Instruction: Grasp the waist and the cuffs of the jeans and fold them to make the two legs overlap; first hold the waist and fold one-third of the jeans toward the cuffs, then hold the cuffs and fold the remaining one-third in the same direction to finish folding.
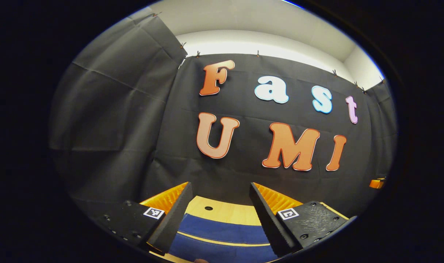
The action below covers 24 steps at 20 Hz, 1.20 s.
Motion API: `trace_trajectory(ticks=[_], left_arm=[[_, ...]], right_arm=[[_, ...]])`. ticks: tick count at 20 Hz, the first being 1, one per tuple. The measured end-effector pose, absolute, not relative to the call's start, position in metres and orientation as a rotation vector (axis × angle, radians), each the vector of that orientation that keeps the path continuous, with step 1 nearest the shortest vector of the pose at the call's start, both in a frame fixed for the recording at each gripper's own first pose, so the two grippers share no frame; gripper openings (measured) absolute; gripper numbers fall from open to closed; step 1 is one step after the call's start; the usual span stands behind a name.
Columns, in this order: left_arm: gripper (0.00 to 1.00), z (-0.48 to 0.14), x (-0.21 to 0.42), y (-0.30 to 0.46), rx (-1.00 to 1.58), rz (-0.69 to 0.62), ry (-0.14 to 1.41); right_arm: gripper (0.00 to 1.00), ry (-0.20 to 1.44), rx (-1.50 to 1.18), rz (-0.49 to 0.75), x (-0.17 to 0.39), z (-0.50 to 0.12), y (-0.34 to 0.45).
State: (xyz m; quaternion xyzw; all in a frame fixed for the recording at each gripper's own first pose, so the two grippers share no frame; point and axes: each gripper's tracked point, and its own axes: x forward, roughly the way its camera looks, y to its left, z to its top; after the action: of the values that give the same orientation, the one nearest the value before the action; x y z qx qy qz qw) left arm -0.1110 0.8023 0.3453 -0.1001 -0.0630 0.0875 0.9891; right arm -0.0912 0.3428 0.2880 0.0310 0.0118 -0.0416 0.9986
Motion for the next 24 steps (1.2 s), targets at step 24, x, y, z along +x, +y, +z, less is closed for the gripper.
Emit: trace_trajectory(ticks=[24], left_arm=[[0.94,0.324,-0.136,0.798,-0.271,0.218,-0.160]], right_arm=[[0.98,0.076,0.052,-0.092,-0.112,0.258,0.328]])
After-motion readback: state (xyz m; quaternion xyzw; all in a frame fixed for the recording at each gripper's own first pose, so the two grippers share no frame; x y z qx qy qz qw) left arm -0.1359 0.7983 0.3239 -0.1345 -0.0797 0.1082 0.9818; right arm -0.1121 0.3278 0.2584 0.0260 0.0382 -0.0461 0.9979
